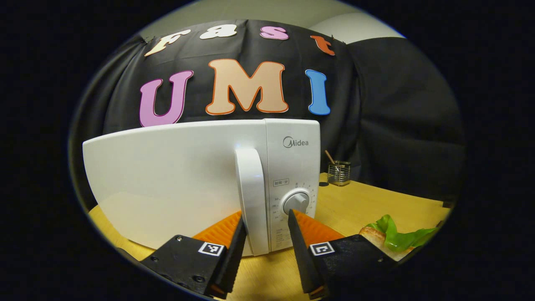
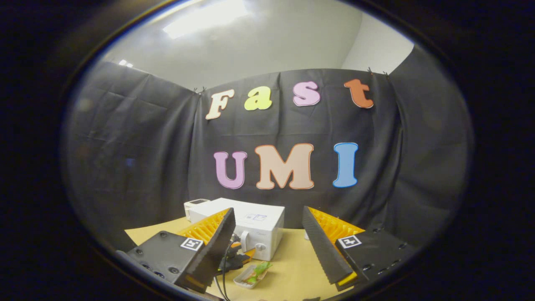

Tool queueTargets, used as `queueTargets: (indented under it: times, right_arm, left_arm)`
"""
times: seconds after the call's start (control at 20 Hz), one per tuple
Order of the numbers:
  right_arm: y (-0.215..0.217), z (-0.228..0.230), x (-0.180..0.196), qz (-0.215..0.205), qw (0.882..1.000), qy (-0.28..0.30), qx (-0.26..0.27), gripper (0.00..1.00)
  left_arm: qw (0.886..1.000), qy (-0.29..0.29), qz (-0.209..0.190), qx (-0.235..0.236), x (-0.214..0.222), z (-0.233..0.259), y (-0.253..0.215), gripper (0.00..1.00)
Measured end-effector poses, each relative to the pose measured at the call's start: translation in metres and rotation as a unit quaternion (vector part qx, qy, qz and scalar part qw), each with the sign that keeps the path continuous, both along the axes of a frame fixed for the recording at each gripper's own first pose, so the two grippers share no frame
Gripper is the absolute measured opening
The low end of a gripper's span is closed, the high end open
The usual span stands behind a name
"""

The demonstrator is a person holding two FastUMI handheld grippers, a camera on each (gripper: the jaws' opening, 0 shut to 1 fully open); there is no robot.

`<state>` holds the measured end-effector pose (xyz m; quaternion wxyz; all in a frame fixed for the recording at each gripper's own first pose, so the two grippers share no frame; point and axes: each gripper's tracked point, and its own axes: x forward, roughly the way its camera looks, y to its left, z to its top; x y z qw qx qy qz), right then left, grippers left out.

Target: Open the microwave oven with the left hand, put the food in, and close the microwave oven.

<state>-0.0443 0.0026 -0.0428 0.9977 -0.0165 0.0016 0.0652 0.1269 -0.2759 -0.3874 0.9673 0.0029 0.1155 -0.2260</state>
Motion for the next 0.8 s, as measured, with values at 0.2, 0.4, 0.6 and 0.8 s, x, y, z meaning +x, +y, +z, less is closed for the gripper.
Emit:
queueTargets:
  times: [0.2,0.4,0.6,0.8]
  right_arm:
    - [0.005,-0.008,0.003,0.012,1.0,0.003,0.0,0.94]
    - [0.008,-0.021,0.005,0.019,1.0,0.021,0.004,0.95]
    - [0.012,-0.025,0.005,0.031,0.999,0.03,0.024,0.95]
    - [0.012,-0.03,0.009,0.03,0.998,0.035,0.035,0.94]
  left_arm:
    - [1.0,0.002,0.012,0.001,0.0,-0.002,0.005,0.29]
    - [1.0,0.001,0.015,-0.014,0.0,-0.002,0.006,0.26]
    - [1.0,0.004,0.017,0.001,-0.001,-0.001,0.006,0.24]
    - [0.999,0.014,0.042,-0.014,-0.001,-0.001,0.009,0.2]
